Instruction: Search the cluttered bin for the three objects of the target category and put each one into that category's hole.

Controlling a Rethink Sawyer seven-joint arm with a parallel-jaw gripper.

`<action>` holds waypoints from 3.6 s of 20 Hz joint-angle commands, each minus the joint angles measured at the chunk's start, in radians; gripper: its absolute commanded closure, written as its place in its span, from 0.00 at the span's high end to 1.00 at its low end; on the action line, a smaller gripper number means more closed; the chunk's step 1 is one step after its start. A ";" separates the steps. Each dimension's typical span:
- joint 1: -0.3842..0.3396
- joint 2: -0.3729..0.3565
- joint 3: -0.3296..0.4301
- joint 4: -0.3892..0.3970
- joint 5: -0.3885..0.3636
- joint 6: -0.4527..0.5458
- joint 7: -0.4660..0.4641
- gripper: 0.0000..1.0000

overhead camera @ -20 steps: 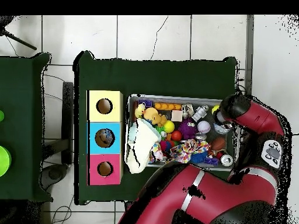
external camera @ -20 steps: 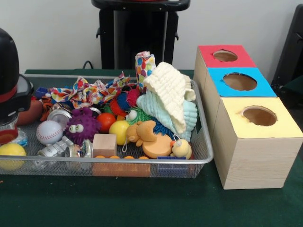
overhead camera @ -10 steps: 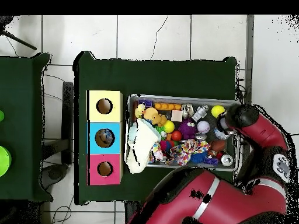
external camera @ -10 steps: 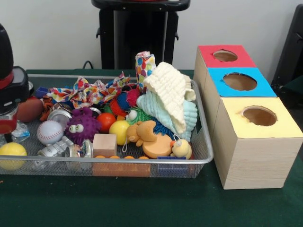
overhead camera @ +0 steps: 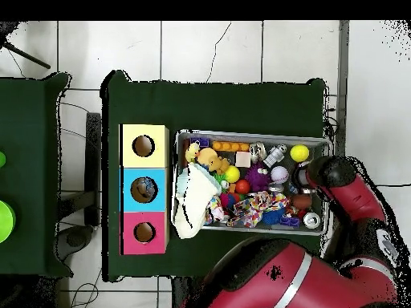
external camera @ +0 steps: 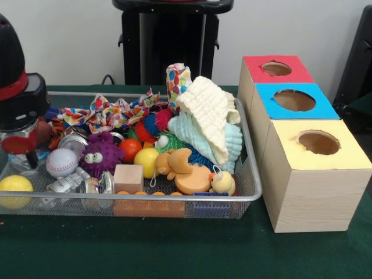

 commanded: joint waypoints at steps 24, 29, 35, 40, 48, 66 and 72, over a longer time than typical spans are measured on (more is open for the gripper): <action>0.034 -0.002 0.187 0.310 0.248 -0.017 0.216 0.00; 0.053 -0.021 0.185 0.335 0.282 0.002 0.236 0.00; 0.067 -0.029 0.187 0.354 0.321 0.007 0.239 0.00; 0.068 -0.024 0.190 0.361 0.353 -0.002 0.233 0.00; 0.077 -0.024 0.184 0.366 0.373 -0.002 0.235 0.00; -0.041 0.207 -0.122 -0.254 -0.020 0.094 -0.025 0.00; -0.066 0.220 -0.117 -0.343 -0.107 0.081 -0.049 0.00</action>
